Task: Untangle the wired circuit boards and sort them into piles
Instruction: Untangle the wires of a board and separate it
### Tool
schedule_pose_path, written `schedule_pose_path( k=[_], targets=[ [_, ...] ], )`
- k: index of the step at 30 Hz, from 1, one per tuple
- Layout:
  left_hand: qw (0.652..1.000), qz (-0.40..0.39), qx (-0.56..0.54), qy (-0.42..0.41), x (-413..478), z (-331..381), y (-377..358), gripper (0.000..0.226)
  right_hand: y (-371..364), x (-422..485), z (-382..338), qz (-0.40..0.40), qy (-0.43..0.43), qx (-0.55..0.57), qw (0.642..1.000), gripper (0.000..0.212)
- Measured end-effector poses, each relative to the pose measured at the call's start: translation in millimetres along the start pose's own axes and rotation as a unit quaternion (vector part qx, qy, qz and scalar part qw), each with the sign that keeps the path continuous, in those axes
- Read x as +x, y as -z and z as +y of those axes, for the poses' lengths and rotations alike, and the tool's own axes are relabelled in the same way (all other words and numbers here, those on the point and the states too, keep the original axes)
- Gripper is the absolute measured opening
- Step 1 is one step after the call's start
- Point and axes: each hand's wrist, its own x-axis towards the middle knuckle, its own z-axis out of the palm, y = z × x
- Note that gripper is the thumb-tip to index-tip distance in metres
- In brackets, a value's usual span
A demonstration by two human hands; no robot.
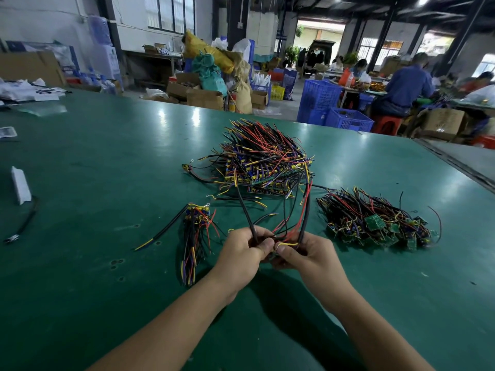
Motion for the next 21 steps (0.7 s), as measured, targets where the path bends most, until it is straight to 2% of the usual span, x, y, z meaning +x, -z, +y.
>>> schedule_pose_path(
  k=[7,11,14,17,21],
  targets=[
    [1.000,-0.005,-0.014,0.005,0.6,0.1,1.8,0.014,4.8,1.7,1.3,-0.014,-0.005,0.044,0.999,0.015],
    [0.999,-0.017,-0.036,0.009,1.0,2.3,6.8,0.013,6.3,1.6,3.5,-0.015,-0.013,0.096,0.995,0.019],
    [0.998,-0.010,-0.058,0.018,0.7,3.4,4.3,0.010,5.4,2.9,3.8,0.004,-0.020,0.104,0.994,0.012],
    [0.998,0.020,-0.061,0.003,2.4,3.8,2.0,0.010,8.1,5.8,5.8,0.040,-0.024,0.117,0.992,0.019],
    [0.998,0.062,-0.023,-0.026,4.7,3.2,5.4,0.011,13.5,8.2,4.5,0.102,-0.021,0.138,0.985,0.010]
  ],
)
